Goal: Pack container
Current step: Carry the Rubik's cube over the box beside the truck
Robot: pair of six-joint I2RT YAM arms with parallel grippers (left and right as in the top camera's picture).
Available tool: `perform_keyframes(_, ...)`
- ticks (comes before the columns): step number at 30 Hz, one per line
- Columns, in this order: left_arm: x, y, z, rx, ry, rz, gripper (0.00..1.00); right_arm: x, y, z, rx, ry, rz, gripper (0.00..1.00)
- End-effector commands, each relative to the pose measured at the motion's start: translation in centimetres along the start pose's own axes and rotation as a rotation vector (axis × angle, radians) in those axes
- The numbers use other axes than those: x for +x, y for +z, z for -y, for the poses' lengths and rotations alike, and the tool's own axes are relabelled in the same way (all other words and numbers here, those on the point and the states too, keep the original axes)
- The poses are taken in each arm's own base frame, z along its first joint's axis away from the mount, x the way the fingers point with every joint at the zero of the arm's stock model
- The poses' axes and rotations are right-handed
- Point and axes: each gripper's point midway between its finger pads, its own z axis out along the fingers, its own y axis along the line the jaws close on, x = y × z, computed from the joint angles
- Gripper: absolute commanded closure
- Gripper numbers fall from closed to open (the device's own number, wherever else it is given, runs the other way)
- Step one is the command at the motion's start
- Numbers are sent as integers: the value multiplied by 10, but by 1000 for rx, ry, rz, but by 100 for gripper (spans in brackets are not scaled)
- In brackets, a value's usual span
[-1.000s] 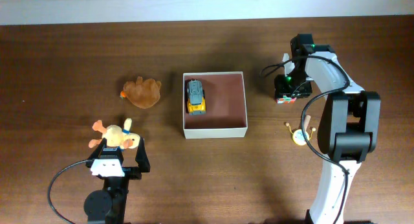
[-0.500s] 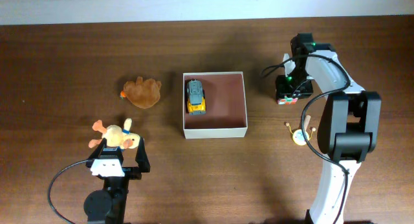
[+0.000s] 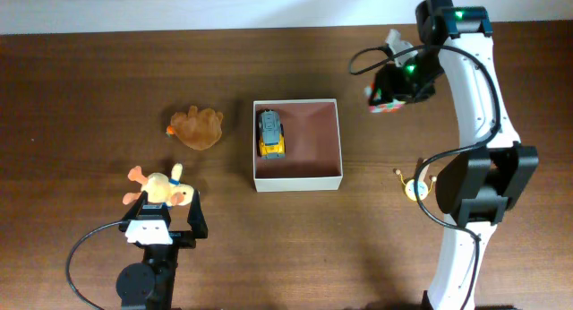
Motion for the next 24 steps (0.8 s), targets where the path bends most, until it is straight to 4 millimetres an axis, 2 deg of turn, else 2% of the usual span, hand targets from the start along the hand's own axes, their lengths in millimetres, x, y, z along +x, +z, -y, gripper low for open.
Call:
perform_keyframes(1, 2, 0, -2, -8, 15, 1, 1, -7, -8, -74, -247, -147, 51, 48)
perform_keyframes(7, 2, 0, -2, -8, 15, 1, 1, 0, 16, -123, -242, -251, -3, 48)
perform_keyframes(13, 2, 0, -2, -8, 15, 0, 1, 2, 53, -128, 5, -207, -49, 48)
perform_keyframes(19, 2, 0, -2, -8, 15, 0, 1, 7, 98, -109, 262, -97, -51, 48)
perform_keyframes(24, 2, 0, -2, -8, 15, 0, 1, 13, 130, -89, 334, -9, -47, 48)
